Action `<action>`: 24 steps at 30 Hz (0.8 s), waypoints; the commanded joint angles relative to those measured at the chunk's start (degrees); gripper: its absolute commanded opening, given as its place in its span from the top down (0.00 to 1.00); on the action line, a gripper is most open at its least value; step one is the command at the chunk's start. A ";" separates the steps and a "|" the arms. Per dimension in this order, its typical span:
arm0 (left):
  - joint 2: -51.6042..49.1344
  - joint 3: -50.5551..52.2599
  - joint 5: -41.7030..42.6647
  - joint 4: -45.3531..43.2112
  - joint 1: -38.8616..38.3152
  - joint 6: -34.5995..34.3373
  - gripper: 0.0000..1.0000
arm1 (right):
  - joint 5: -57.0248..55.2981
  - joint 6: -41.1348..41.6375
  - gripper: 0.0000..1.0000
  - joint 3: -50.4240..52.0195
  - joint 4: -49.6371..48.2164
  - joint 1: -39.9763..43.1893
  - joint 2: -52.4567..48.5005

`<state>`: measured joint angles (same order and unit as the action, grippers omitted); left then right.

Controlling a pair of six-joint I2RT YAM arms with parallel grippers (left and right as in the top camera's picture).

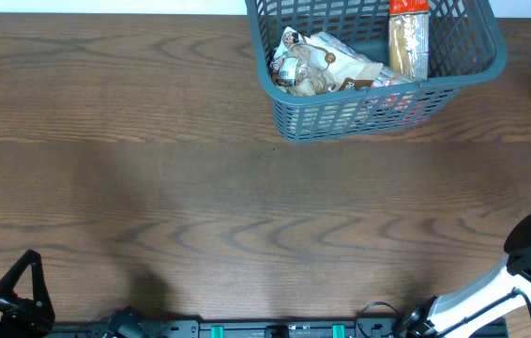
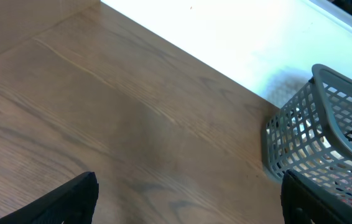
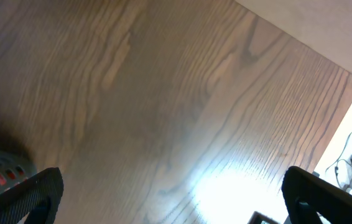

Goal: Pack container

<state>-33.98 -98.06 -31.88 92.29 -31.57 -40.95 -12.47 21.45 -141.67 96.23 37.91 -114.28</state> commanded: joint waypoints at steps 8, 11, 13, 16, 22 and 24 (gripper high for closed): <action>0.17 0.00 -0.04 4.24 4.17 -2.73 0.17 | -0.61 0.35 0.01 0.04 0.02 0.63 0.00; 0.52 0.00 -0.02 2.23 8.83 -2.89 0.17 | -0.61 0.35 0.01 0.04 0.02 0.63 0.00; 1.05 0.02 -0.02 0.48 11.69 -2.86 0.17 | -0.61 0.35 0.01 0.04 0.02 0.63 0.00; 3.17 1.60 -0.02 -3.23 15.78 -2.60 0.17 | -0.61 0.35 0.01 0.04 0.02 0.63 0.00; 11.82 13.53 0.94 -15.69 20.61 -0.28 0.17 | -0.61 0.35 0.01 0.04 0.02 0.63 0.00; 14.86 18.75 2.99 -21.55 21.70 4.07 0.17 | -0.61 0.35 0.01 0.04 0.02 0.63 0.00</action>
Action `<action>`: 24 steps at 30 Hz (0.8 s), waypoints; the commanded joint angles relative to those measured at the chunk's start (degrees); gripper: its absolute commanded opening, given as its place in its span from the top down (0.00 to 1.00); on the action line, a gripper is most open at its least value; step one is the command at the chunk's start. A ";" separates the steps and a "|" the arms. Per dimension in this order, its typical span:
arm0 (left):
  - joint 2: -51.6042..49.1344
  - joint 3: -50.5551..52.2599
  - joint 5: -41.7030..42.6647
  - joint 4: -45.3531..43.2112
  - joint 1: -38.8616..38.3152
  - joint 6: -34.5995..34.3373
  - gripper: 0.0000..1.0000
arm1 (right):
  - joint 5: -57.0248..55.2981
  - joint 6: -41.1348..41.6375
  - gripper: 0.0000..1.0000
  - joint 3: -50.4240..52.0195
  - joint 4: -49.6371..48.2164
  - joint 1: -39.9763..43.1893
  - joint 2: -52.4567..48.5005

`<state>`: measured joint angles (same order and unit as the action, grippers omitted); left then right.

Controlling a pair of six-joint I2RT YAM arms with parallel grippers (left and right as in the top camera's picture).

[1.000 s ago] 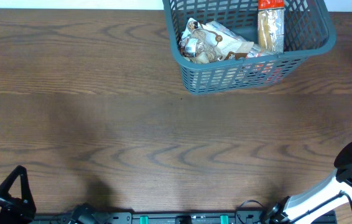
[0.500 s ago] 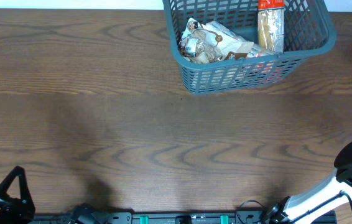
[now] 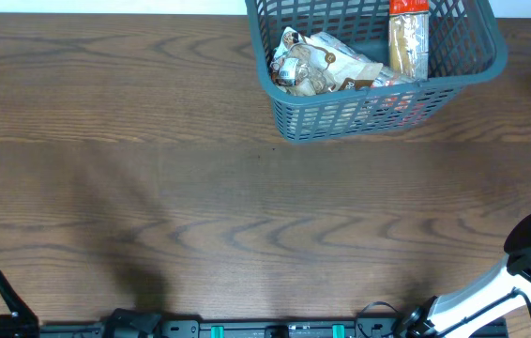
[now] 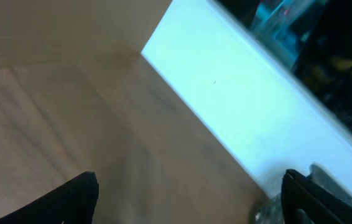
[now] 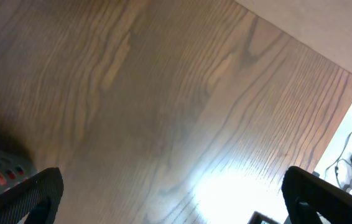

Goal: Pack container

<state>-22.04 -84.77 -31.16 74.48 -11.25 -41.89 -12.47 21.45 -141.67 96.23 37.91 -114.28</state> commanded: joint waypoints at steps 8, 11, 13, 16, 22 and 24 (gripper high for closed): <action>12.24 26.03 15.61 -26.56 4.33 28.02 0.17 | -0.61 0.35 0.01 0.04 0.02 0.63 0.00; 14.16 32.13 20.81 -30.49 4.37 34.32 0.17 | -0.61 0.35 0.01 0.04 0.02 0.63 0.00; 14.97 35.41 23.32 -31.50 4.37 36.48 0.17 | -0.61 0.35 0.01 0.04 0.02 0.63 0.00; 16.06 40.22 26.12 -32.83 4.37 38.84 0.17 | -0.61 0.35 0.01 0.04 0.02 0.63 0.00; 20.26 49.77 31.69 -40.54 4.46 46.14 0.17 | -0.61 0.35 0.01 0.04 0.02 0.63 0.00; 22.01 53.11 33.31 -43.50 4.83 48.92 0.17 | -0.61 0.35 0.01 0.04 0.02 0.63 0.00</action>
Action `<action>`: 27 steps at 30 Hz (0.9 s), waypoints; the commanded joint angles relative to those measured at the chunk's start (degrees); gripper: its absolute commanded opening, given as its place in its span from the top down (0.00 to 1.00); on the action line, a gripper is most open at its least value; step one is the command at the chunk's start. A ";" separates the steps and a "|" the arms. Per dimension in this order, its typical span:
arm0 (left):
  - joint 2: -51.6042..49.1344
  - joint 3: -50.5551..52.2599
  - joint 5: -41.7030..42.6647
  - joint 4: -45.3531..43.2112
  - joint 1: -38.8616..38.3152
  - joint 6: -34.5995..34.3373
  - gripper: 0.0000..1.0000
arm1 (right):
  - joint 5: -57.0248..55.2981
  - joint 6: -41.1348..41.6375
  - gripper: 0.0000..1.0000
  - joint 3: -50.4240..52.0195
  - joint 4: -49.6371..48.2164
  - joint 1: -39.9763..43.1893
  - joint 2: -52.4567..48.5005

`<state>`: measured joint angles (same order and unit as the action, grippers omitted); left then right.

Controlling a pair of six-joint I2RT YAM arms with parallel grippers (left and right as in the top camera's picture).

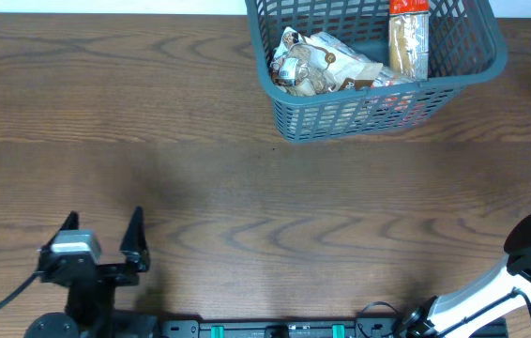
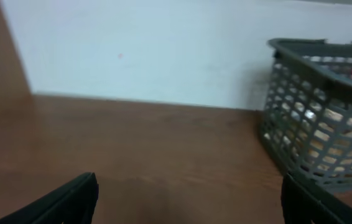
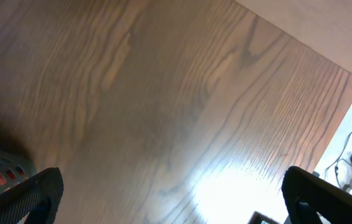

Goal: Pack container

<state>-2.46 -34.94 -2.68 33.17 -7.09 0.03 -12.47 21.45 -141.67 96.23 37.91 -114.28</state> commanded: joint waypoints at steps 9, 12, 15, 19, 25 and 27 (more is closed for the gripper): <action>2.32 12.81 5.29 -5.64 2.51 9.33 0.17 | -0.61 0.35 0.01 0.04 0.02 0.63 0.00; 2.32 16.00 5.33 -9.35 4.17 9.29 0.17 | -0.61 0.35 0.01 0.04 0.02 0.63 0.00; 2.32 19.61 6.69 -15.91 5.64 9.16 0.17 | -0.61 0.35 0.01 0.04 0.02 0.63 0.00; 2.32 24.20 8.66 -23.47 7.06 9.07 0.17 | -0.61 0.35 0.01 0.04 0.02 0.63 0.00; 2.32 29.81 8.72 -30.84 7.19 9.14 0.17 | -0.61 0.35 0.01 0.04 0.02 0.63 0.00; 2.32 31.08 8.70 -32.09 7.19 9.16 0.17 | -0.61 0.35 0.01 0.04 0.02 0.63 0.00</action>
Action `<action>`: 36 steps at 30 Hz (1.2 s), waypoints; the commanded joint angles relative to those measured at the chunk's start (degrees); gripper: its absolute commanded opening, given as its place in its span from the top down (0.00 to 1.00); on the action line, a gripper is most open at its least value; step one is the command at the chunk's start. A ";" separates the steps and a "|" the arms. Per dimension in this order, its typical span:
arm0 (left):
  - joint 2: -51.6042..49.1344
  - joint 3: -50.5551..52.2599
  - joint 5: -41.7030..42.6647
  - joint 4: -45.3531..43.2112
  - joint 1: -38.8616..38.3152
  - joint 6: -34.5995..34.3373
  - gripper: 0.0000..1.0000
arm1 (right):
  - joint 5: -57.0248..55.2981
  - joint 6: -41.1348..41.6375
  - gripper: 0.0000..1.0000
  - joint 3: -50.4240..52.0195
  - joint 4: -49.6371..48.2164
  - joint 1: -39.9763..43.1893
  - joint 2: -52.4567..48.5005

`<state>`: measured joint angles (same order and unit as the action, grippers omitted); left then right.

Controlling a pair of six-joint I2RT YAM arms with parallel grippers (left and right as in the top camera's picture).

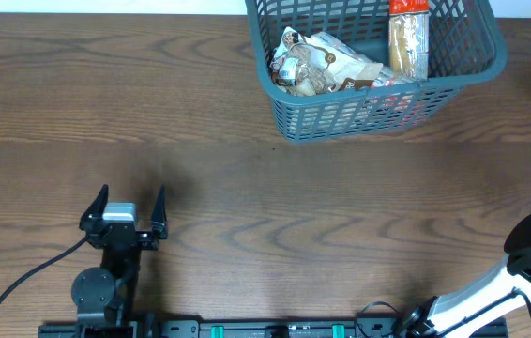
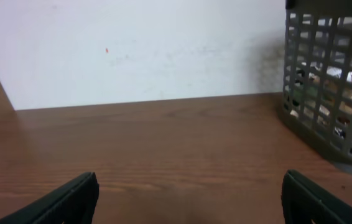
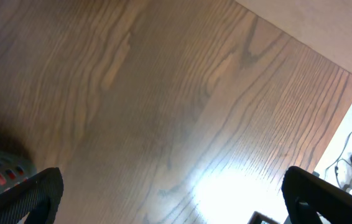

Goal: Pack container

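A grey-blue mesh basket (image 1: 378, 103) stands at the table's far right of centre. In it lie crumpled snack bags (image 1: 326, 61) and a tall cracker pack with a red top (image 1: 408, 38). My left gripper (image 1: 123, 202) is low over the front left of the table, open and empty, pointing toward the back wall. In its own view the left gripper (image 2: 188, 202) has bare wood between its fingers and the basket (image 2: 331, 93) at the right edge. My right gripper (image 3: 173, 199) is open over bare wood, holding nothing.
The right arm (image 1: 528, 258) rests at the front right corner of the table. A white wall (image 2: 132, 50) closes the far side. A corner of the basket shows at the right wrist view's left edge; cables lie beyond the table edge.
My left gripper has moved forward and slightly right over the front left of the table, still open. The basket looms larger in its view. The right arm has not moved.
My left gripper was at the table's front left corner, then nearly off that corner with its camera swung toward the wall. Then it stood open over the front left facing the basket, and now further in. The right arm and basket stayed put.
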<state>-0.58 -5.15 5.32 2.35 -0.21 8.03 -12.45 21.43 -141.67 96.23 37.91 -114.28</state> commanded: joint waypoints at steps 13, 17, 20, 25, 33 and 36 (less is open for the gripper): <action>0.46 4.94 0.68 -1.31 2.78 1.40 0.17 | -0.63 0.37 0.01 0.04 0.02 0.63 0.00; 0.46 4.94 0.83 1.27 2.75 0.59 0.17 | -0.63 0.37 0.01 0.04 0.02 0.63 0.00; 0.46 4.92 0.87 1.25 2.78 0.52 0.17 | -0.63 0.37 0.01 0.04 0.02 0.63 0.00; 0.46 4.92 0.90 1.25 2.75 0.50 0.17 | -0.63 0.37 0.01 0.04 0.02 0.63 0.00; 0.35 4.92 0.90 1.20 2.78 0.50 0.17 | -0.63 0.37 0.01 0.04 0.02 0.63 0.00; 0.35 4.92 0.90 1.20 2.78 0.50 0.17 | -0.63 0.37 0.01 0.04 0.02 0.63 0.00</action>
<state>-0.58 -1.02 5.56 1.26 2.22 8.64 -12.47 21.45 -141.67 96.20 37.91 -114.28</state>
